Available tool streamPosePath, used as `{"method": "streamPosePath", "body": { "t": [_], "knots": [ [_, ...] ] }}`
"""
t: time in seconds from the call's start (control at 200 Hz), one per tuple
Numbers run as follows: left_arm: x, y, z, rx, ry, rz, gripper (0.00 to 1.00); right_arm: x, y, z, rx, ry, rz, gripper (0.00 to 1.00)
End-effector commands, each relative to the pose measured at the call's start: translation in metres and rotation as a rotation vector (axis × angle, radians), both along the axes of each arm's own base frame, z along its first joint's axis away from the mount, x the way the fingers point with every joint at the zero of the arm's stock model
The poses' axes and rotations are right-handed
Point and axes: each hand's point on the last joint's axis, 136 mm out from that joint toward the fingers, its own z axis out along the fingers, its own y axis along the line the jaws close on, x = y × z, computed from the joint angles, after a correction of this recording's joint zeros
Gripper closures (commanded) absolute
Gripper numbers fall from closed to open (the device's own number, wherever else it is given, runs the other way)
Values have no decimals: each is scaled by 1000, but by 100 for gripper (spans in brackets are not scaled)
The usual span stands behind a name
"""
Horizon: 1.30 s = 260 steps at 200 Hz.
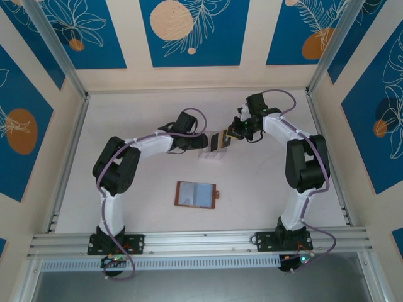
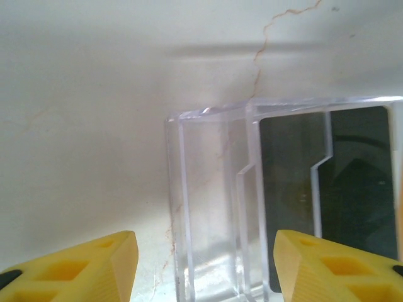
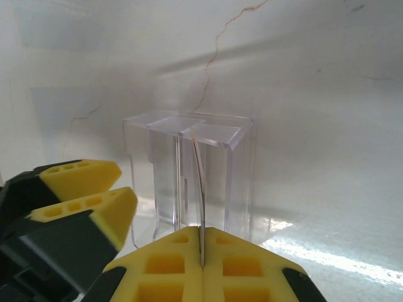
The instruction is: Put the credit cards into the card holder
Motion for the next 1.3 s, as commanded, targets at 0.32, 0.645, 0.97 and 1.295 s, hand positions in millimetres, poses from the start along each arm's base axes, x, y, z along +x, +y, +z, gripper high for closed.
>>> {"method": "streamPosePath", "body": {
  "t": [0.32,0.645,0.97,1.295],
  "knots": [
    [-6,-53,39,32,-100,-169,39,-19,-3,-18,-31,81,29,100],
    [-9,-60,27,95,-104,-202,38,-31,1,-16,10,87,36,100],
    [-10,-64,14,135,-105,-229,38,-39,-6,-18,13,102,20,100],
    [-10,-70,2,146,-92,-241,37,-43,-4,-17,30,111,27,100]
  ]
}}
